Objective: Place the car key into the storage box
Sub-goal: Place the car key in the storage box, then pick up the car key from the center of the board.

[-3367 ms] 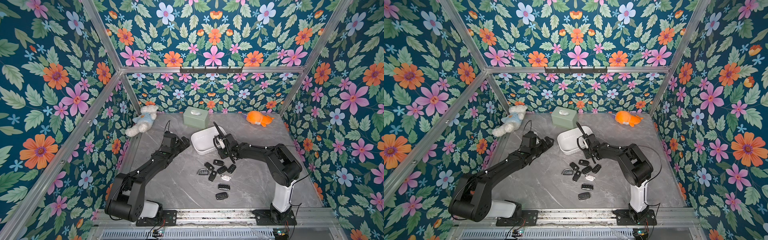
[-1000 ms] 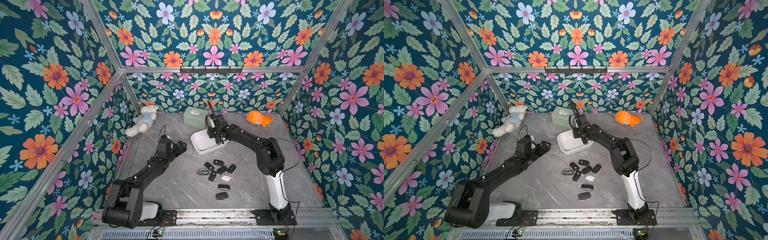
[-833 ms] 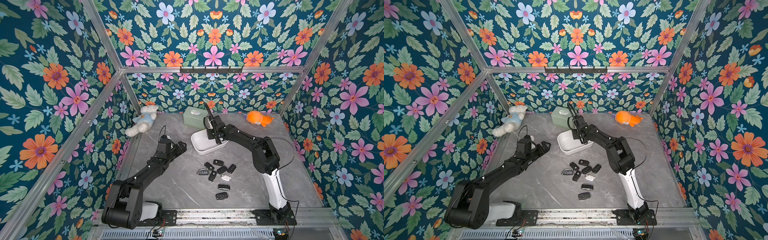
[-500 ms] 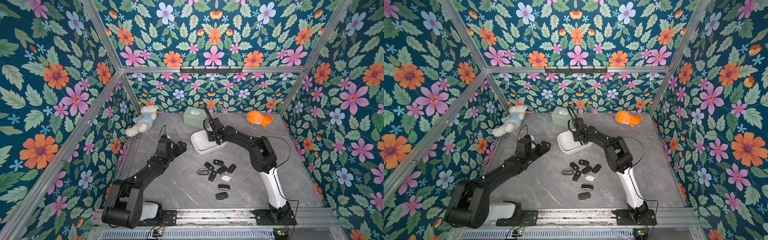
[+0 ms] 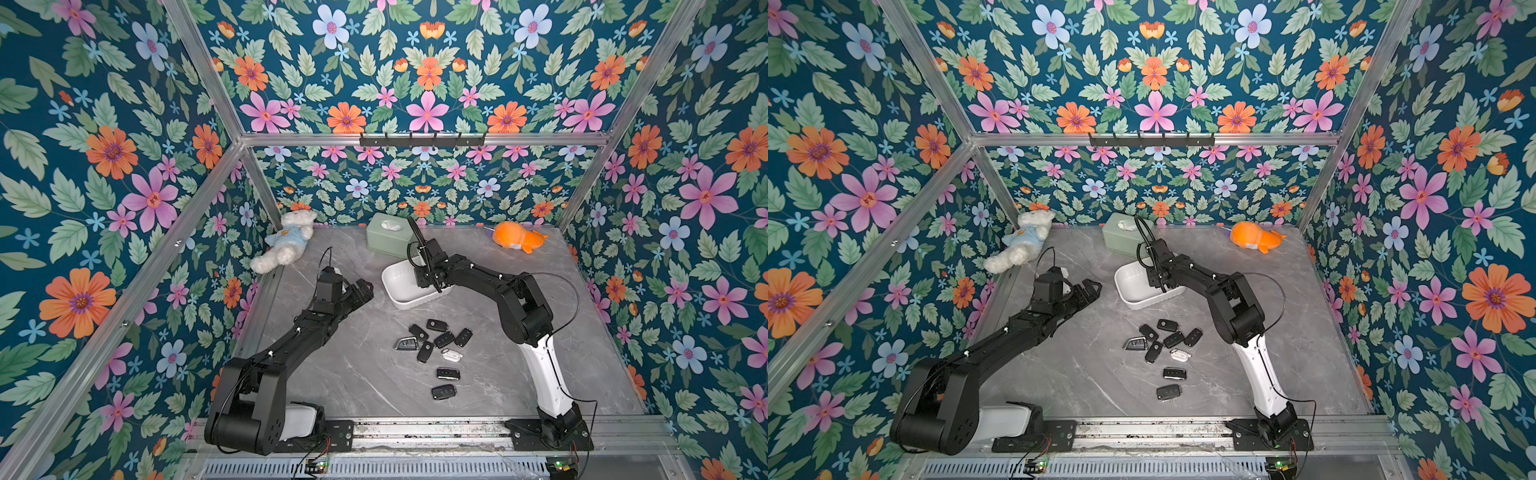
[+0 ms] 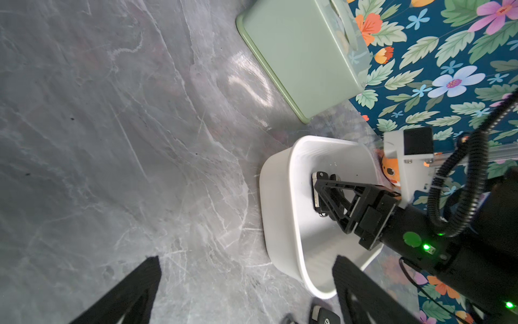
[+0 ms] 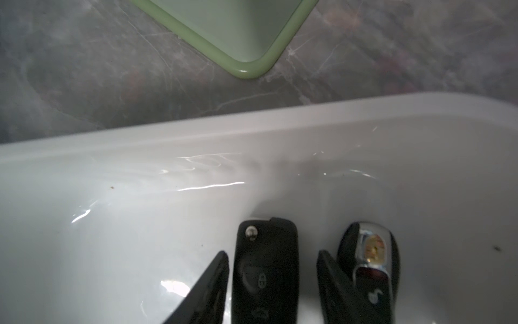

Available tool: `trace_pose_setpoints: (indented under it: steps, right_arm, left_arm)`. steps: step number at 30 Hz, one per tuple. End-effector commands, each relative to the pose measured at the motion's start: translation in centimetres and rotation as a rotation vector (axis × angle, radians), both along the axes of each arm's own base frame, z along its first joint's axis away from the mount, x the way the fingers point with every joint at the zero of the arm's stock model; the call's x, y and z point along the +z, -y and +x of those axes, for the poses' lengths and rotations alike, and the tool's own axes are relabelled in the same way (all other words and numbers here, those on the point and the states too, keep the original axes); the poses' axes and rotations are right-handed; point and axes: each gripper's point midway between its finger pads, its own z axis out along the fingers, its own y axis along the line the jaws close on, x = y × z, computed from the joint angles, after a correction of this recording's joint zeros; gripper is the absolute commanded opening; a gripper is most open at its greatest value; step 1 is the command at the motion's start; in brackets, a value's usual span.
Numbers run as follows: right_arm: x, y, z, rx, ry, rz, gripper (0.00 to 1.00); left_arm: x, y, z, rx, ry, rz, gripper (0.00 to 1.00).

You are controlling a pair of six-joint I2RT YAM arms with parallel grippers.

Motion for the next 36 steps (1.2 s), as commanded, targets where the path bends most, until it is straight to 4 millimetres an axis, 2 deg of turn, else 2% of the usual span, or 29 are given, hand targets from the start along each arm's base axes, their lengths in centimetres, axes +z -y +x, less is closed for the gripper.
trace_pose_setpoints:
  steps: [1,6,10,14,19,22,23,24,31,36]
  right_arm:
    - [3.6,-0.6,0.4,0.006,0.063,0.058,0.55]
    - [8.3,-0.1,-0.5,0.001,0.130,0.131,0.56]
    - [11.2,0.6,-2.2,0.001,0.166,0.196,0.58]
    - [12.8,2.0,-4.5,-0.017,0.176,0.256,0.61]
    - [15.0,4.5,-8.2,-0.056,0.191,0.372,0.71]
    - [14.9,6.2,-10.2,-0.080,0.154,0.453,0.81]
    - [14.5,6.8,-10.7,-0.097,0.141,0.475,0.87]
    - [14.5,7.6,-11.2,-0.113,0.134,0.507,0.99]
    - [14.2,11.1,-14.6,-0.190,0.092,0.677,0.99]
    - [12.6,12.1,-16.9,-0.213,0.036,0.699,0.99]
  left_arm:
    - [0.4,-0.3,-0.2,-0.031,0.009,0.064,0.99]
    - [1.7,-0.5,-0.6,-0.090,0.024,0.157,0.99]
    - [2.0,-0.2,-1.2,-0.136,0.019,0.179,0.99]
    - [1.5,1.2,-2.2,-0.195,0.002,0.173,0.98]
    - [0.5,3.5,-3.8,-0.285,-0.018,0.281,0.98]
    - [-0.1,4.9,-4.6,-0.346,-0.022,0.362,0.98]
    - [-0.3,5.3,-4.8,-0.364,-0.023,0.382,0.98]
    - [-0.6,5.8,-4.9,-0.388,-0.027,0.398,0.98]
    - [-2.1,9.5,-6.0,-0.568,-0.043,0.458,0.98]
    - [-3.4,11.8,-7.0,-0.676,-0.047,0.515,0.98]
